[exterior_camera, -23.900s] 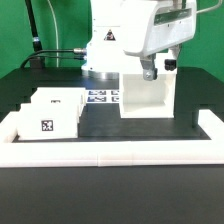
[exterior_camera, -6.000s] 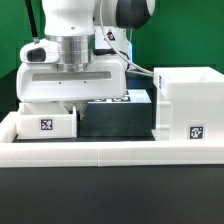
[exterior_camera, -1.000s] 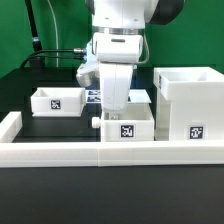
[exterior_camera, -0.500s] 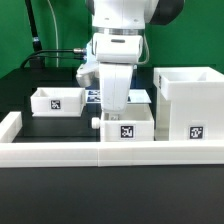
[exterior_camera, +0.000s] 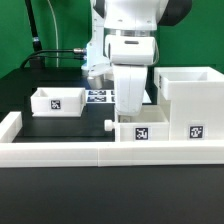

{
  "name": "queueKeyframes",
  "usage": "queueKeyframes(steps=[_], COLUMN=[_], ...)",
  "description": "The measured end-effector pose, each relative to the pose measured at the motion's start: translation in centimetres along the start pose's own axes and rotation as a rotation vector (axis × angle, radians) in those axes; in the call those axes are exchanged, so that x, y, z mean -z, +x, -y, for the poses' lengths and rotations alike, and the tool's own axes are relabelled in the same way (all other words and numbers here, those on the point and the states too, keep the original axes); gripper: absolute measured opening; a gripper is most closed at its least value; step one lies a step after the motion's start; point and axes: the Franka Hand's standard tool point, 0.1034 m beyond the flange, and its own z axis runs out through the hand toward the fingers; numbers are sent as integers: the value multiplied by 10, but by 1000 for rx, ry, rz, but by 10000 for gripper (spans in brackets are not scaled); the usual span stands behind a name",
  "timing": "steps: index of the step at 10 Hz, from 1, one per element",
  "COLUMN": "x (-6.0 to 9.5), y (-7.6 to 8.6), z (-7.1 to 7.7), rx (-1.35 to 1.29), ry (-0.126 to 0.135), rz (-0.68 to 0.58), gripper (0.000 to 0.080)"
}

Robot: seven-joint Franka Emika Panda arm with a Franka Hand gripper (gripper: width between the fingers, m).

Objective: Assemble drawer

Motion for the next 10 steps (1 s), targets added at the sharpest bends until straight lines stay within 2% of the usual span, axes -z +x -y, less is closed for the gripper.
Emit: queueKeyframes(steps=[3,5,10], x=[-1,-5,-5], y=[-2,4,7], z=[1,5,5], rx=[-5,-9,-47], ry=[2,8,8], rz=[1,6,23], gripper=[42,42,42])
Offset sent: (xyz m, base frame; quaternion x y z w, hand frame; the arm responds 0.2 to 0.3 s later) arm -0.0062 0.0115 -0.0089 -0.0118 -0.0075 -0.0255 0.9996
